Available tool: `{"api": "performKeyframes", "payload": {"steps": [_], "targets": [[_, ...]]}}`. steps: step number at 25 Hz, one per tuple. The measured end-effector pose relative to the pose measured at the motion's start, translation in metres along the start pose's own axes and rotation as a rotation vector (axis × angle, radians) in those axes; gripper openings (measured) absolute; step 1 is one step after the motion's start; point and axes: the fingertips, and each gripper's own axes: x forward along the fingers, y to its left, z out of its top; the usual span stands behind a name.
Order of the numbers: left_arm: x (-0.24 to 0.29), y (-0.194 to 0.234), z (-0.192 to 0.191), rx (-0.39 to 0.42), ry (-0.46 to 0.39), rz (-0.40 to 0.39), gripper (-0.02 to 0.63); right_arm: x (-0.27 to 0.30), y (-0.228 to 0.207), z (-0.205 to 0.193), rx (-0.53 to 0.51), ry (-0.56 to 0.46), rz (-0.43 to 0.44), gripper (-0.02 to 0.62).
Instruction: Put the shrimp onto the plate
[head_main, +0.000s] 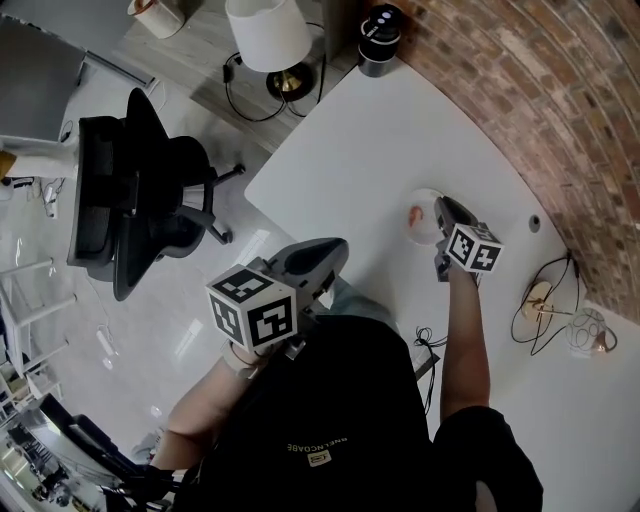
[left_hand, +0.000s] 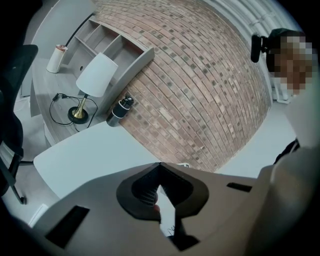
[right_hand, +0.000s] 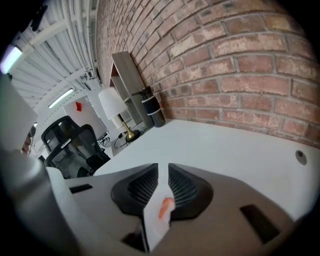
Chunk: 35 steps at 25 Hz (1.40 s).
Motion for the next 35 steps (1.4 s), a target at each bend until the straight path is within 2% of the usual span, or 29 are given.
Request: {"api": "performKeyframes", "payload": {"steps": [8, 14, 24, 35], "targets": [[0.01, -0.014, 0.008, 0.054, 0.047, -0.069, 0.003, -0.073, 0.018, 0.067, -0.041, -0.244, -0.032, 0.052], [0.024, -0.031, 0.005, 0.097, 0.107, -0.139, 0.003, -0.138, 0.035, 0.09, -0.045, -0.387, -0.065, 0.052], [0.058, -0.063, 0.008, 0.177, 0.196, -0.255, 0.003, -0.244, 0.058, 0.094, -0.02, -0.568, -0.128, 0.052], [0.087, -0.101, -0.005, 0.258, 0.307, -0.369, 0.003, -0.318, 0.057, 0.06, 0.056, -0.673, -0.257, 0.052]]}}
